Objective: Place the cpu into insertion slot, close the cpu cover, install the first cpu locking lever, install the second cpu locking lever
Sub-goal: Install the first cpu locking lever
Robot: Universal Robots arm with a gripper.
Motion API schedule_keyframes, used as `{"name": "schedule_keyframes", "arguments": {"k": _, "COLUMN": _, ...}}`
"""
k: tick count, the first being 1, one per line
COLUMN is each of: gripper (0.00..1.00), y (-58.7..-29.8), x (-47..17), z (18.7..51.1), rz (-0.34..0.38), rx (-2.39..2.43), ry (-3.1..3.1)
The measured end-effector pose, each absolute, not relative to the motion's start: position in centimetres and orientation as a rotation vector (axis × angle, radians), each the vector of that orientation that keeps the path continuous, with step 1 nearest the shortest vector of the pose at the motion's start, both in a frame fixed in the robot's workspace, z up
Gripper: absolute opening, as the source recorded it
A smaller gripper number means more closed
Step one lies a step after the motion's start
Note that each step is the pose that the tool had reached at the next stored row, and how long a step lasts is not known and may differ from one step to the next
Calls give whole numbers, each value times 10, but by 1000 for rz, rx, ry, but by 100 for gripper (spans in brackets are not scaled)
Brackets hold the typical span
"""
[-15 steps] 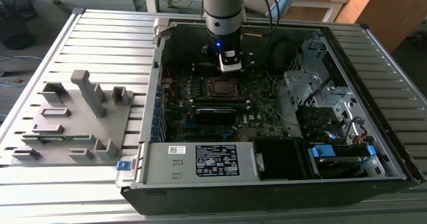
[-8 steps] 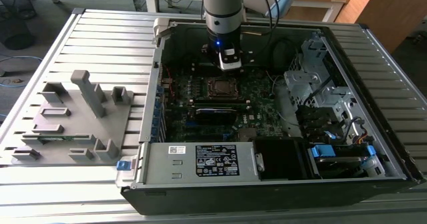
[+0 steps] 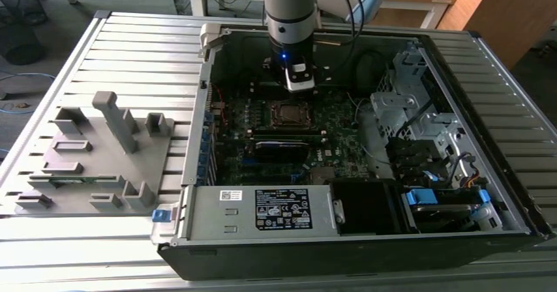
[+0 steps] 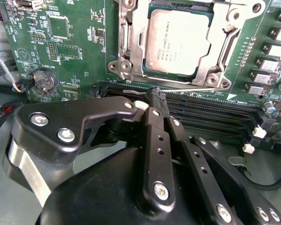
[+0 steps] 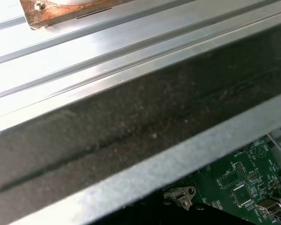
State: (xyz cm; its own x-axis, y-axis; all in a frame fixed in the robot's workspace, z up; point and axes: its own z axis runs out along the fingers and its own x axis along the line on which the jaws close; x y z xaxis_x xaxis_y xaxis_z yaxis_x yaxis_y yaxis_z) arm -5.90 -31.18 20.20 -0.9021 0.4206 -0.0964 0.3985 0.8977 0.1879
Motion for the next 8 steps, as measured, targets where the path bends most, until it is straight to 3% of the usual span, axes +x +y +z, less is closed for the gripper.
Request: {"name": "schedule_keyframes", "arguments": {"k": 8, "gripper": 11, "y": -312, "x": -61, "z": 202, "rz": 248, "rx": 634, "ry": 2926}}
